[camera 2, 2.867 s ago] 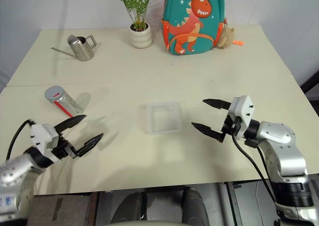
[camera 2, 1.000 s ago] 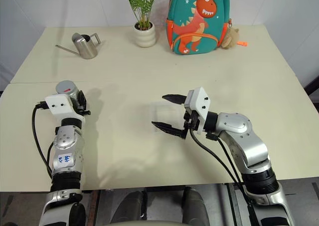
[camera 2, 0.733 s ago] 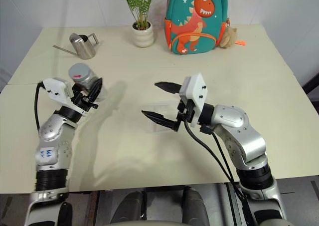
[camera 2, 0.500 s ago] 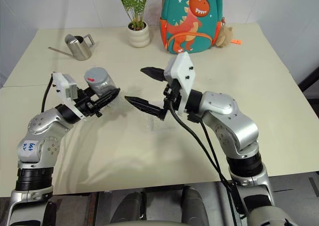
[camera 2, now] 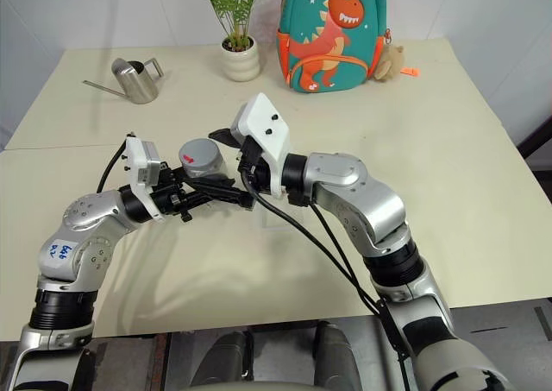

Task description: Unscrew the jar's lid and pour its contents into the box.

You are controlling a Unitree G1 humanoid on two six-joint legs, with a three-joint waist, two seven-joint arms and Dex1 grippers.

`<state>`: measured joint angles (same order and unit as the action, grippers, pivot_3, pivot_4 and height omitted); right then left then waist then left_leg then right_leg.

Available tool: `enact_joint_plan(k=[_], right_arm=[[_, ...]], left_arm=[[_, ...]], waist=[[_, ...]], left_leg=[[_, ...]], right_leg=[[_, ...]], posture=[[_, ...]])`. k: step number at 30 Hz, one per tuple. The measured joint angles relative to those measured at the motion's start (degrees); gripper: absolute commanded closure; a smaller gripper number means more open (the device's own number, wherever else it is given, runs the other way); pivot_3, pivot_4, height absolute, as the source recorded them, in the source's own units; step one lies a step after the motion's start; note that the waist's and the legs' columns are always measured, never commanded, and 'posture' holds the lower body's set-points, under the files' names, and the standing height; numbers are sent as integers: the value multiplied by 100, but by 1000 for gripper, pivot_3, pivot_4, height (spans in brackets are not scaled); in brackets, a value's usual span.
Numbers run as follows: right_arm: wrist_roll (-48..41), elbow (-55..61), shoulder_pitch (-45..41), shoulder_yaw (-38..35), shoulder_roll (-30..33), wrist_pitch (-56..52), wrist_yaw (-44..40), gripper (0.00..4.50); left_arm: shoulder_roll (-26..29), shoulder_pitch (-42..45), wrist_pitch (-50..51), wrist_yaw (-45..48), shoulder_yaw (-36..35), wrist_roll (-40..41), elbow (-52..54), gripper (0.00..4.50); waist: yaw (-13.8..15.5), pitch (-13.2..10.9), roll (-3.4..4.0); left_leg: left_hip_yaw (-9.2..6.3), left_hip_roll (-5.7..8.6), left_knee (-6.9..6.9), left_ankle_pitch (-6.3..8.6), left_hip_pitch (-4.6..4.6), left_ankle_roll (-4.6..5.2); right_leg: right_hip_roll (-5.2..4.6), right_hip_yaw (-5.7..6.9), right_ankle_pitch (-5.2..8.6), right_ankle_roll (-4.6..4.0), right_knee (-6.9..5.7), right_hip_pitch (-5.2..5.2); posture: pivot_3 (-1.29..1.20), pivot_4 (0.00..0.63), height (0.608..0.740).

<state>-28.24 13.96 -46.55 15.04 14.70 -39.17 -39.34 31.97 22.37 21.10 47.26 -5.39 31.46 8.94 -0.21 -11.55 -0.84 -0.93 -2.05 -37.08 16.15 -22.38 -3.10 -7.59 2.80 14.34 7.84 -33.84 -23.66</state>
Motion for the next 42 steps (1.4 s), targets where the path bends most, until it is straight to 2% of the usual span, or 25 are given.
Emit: enact_joint_plan(k=[12, 15, 19, 24, 26, 30, 36, 42], right_arm=[[1, -281, -261, -59, -93, -66, -117, 0], [8, -281, -261, -59, -99, -66, -120, 621], [15, -282, -254, -53, -95, -65, -143, 1902], [16, -284, -252, -59, -73, -41, -202, 1941], [-16, -303, -252, -59, 34, 81, -504, 1941], [-343, -410, -376, -98, 507, 464, -1837, 1941], [-629, -969, -1238, -18, 888, 560, -3636, 1941], [-635, -1270, -1502, 15, 862, 661, -4089, 1941]], left_arm=[[-180, -5, -64, 56, 157, -49, 136, 2552], [-187, -6, -79, 54, 158, -58, 160, 2552], [-202, -10, -110, 39, 157, -66, 159, 2552], [-206, -9, -109, 82, 155, -46, 158, 2552], [-182, 0, -109, 301, 155, 12, 153, 2552], [-26, 186, -129, 1272, 290, 250, 137, 2552], [225, 867, 28, 2515, 596, 494, 29, 2552], [207, 1106, 132, 2796, 639, 543, -98, 2552]], waist=[[1, 0, 0], [-4, 0, 0], [-1, 0, 0], [-1, 0, 0], [-1, 0, 0], [14, -2, 1], [-29, -3, 2], [-19, -3, 2]], left_leg=[[1, -1, 1, 0, -1, 0], [1, -1, 1, 0, -1, 0], [1, -1, 0, 0, 0, 0], [1, -1, 1, 0, -1, 0], [2, -1, 1, 0, -1, 0], [2, -1, -1, 1, -4, 1], [3, -8, 0, 1, 3, 1], [6, -11, -1, 1, -1, 1]], right_leg=[[1, 0, 0, 0, 2, -1], [1, 0, 0, 0, 2, -1], [1, 0, 0, 0, 1, -1], [1, 0, 0, 0, 2, -1], [1, 0, 0, 0, 4, -1], [1, 0, 0, 0, 6, 0], [9, 0, 2, -2, -1, 0], [11, 0, 3, -4, 4, -2]], posture=[[0, 150, 740], [0, 150, 740], [0, 150, 740], [0, 150, 740], [0, 150, 740], [0, 150, 740], [0, 150, 740], [0, 150, 740]])
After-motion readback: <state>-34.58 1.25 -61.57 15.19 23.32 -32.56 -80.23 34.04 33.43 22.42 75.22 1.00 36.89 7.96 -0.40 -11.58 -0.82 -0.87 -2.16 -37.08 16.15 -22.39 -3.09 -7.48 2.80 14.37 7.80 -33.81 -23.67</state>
